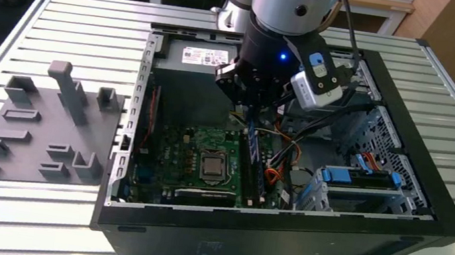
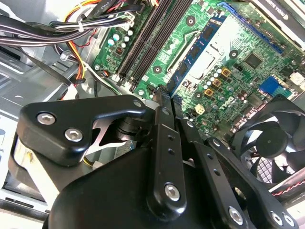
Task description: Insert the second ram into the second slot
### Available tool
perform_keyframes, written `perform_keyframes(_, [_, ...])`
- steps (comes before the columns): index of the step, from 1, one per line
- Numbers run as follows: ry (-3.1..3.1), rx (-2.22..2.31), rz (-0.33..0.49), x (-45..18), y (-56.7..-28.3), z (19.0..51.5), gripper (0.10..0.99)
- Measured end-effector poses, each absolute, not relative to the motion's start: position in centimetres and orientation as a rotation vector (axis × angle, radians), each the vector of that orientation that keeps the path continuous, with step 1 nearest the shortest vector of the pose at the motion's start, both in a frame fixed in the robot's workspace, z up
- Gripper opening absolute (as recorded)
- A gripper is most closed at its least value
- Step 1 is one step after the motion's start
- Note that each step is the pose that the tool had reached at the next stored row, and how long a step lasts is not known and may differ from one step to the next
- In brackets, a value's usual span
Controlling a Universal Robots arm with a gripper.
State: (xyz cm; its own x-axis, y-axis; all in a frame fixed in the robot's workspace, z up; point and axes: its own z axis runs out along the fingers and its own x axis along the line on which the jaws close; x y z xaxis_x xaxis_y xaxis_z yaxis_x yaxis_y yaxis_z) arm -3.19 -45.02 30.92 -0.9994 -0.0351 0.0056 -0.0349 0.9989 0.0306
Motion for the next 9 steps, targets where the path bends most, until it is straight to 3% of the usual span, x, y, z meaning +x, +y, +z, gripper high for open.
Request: perform_keyframes(9, [-3.135,0.055,-0.048,-3.19,-45.03,30.64,0.137])
